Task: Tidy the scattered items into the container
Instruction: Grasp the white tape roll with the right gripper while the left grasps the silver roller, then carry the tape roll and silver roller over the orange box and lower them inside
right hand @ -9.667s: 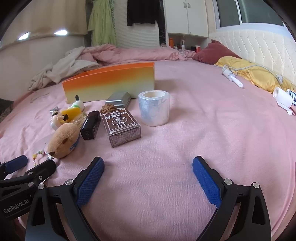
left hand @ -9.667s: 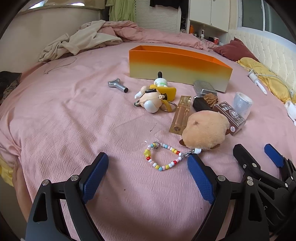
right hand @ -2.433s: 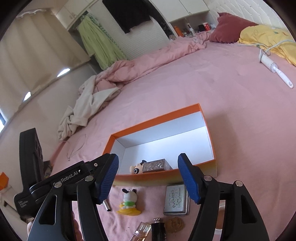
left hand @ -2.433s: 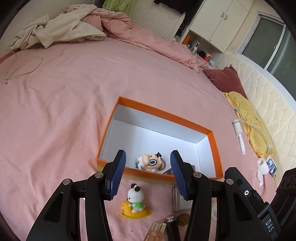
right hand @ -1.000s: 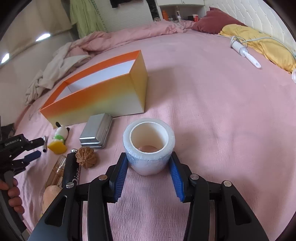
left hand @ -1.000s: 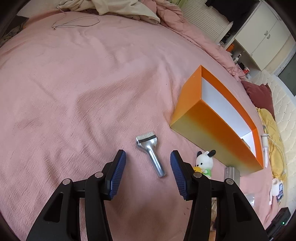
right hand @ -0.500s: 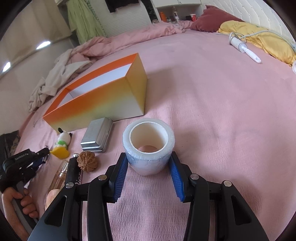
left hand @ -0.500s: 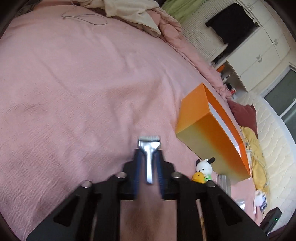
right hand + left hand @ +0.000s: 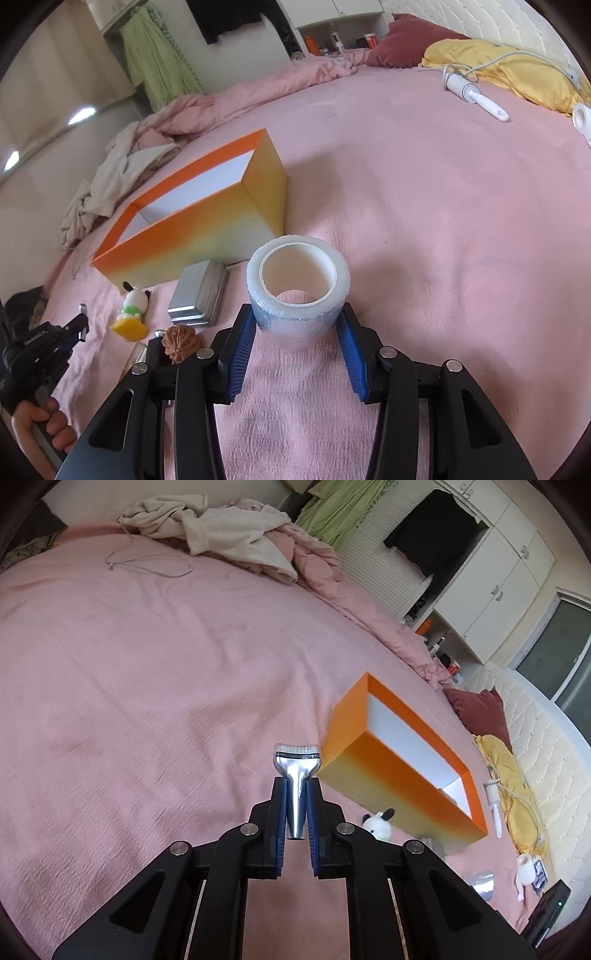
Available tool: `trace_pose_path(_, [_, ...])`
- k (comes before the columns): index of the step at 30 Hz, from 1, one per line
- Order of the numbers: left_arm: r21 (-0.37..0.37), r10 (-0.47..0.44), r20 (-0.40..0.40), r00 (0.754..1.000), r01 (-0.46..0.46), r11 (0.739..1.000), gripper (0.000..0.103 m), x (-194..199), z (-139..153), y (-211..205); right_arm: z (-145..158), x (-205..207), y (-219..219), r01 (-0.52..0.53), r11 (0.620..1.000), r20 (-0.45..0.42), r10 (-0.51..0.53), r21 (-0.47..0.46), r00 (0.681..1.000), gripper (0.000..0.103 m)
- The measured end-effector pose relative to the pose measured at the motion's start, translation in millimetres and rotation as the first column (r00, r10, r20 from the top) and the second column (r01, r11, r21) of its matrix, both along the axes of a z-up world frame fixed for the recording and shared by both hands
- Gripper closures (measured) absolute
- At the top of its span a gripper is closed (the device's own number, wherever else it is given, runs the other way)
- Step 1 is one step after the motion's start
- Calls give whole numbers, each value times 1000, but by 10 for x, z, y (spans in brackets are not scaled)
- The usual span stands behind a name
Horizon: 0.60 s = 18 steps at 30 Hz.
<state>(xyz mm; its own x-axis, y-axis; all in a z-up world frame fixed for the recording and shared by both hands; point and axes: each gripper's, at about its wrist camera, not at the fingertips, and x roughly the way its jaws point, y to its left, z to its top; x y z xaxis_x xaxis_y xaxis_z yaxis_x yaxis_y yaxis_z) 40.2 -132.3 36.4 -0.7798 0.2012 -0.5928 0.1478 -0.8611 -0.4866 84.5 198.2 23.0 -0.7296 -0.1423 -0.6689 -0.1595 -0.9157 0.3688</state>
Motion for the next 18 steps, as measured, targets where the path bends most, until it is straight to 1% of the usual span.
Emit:
trace_pose_path(4, [-71,-81,-60,995,76,995,92,-178,291,256,164,-83,-49,4,1000,-72,-5,-18,997,59])
trace_pose_path(6, [-116,-123,-70,990,114,987,92,-271,369,390,305,-137,-99,-10,1000,-126,9,-10,992,59])
trace_pose_path(9, [-154,-177,-62,982,166,974,92,-450,392,583,533,-327,-214,-55,998,-189,57,16,980,59])
trace_pose_path(13, [-119,-227,-98,969,215,969,92,-507,402,744,710,-662,-379,-90,994,-208,101,60,973,59])
trace_pose_path(14, [-127,-237,-100,966,224,966,92,-511,392,798,732,-711,-420,-93,993,-218,106,70,970,59])
trace_pose_path(16, [-167,-261,-79,962,245,955,92,-560,337,910,747,-810,-523,-100,991,-234,119,92,965,59])
trace_pose_path(18, [-211,-274,-63,960,256,943,92,-573,247,986,688,-891,-618,-101,987,-228,127,123,965,59])
